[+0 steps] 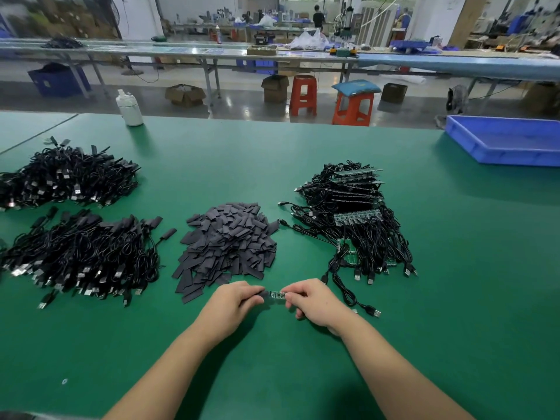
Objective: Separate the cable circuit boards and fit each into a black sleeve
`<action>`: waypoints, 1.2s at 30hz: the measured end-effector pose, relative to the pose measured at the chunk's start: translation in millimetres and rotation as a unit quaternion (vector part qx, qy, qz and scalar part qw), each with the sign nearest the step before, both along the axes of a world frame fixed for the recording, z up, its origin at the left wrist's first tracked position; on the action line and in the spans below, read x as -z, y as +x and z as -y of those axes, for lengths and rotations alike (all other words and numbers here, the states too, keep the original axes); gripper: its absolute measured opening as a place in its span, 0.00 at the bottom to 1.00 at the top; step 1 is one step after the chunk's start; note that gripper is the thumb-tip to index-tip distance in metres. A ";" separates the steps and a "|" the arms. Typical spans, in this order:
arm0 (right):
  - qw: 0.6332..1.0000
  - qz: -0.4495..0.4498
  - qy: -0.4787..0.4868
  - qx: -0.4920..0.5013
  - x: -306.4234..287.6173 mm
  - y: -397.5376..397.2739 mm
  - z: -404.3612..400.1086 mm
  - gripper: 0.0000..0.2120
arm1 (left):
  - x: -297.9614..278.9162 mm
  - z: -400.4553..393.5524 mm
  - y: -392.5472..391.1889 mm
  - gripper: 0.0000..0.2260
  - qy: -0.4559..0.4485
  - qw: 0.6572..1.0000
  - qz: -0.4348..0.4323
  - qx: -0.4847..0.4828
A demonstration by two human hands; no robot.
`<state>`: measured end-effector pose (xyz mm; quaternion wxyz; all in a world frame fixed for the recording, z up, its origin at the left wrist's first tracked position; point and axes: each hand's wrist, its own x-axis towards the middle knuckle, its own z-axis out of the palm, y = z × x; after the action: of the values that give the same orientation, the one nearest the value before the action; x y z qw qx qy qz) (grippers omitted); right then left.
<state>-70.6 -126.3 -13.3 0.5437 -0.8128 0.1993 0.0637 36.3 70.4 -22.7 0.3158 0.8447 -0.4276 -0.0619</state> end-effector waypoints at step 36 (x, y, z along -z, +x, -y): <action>0.994 -0.005 0.103 0.046 -7.5 -8.2 -1.6 0.08 | -20.4 17.4 -6.6 0.12 0.069 0.992 0.076 0.073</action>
<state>-78.8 -124.7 -5.8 0.6262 -0.7419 0.2314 0.0627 29.7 53.0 -2.3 0.2174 0.8334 -0.5058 -0.0495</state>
